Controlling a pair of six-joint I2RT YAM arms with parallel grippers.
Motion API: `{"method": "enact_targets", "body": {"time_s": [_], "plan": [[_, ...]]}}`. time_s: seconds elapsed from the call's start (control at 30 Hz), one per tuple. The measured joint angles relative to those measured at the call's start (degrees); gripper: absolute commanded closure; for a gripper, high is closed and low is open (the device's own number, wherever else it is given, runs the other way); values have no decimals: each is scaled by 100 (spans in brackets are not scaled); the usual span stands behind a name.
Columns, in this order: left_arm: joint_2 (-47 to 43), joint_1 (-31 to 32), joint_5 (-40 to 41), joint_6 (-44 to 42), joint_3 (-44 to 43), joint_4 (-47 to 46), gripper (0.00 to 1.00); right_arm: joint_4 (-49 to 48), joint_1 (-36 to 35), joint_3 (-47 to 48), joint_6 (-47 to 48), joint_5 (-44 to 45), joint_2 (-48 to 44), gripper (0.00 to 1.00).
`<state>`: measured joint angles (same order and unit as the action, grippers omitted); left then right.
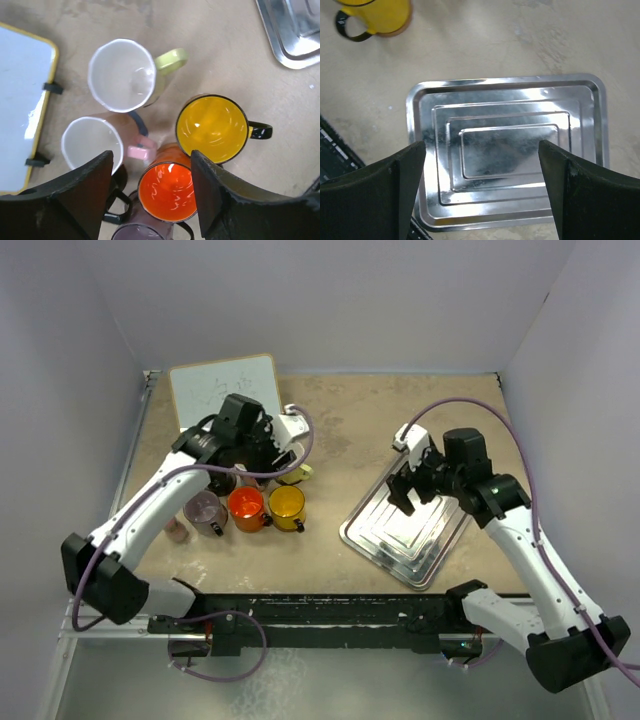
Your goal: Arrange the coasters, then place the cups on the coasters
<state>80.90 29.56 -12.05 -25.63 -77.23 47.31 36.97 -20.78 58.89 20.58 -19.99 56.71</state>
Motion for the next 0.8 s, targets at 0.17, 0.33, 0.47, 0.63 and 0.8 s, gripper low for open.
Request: {"method": "enact_targets", "body": {"time_s": [0.17,0.33,0.47,0.63,0.8], "plan": [[-914,-232,662,317,540,-688,26,-195,522,24,-479,704,-2,1],[-1545,-713,1403,686,981,-1375,17,-459,774,127,-811,1515,-20,0],[-1969,-1113,1923,979,1311,-1945,1,-468,772,393,-911,1934,87,0],[-2371,-1502,2450,1338,1681,-2647,6,-452,772,1005,-1032,2363,472,0],[-2393,-1840,2754,1784,1694,-3191,6,-481,772,1185,-1235,2747,581,0]]}}
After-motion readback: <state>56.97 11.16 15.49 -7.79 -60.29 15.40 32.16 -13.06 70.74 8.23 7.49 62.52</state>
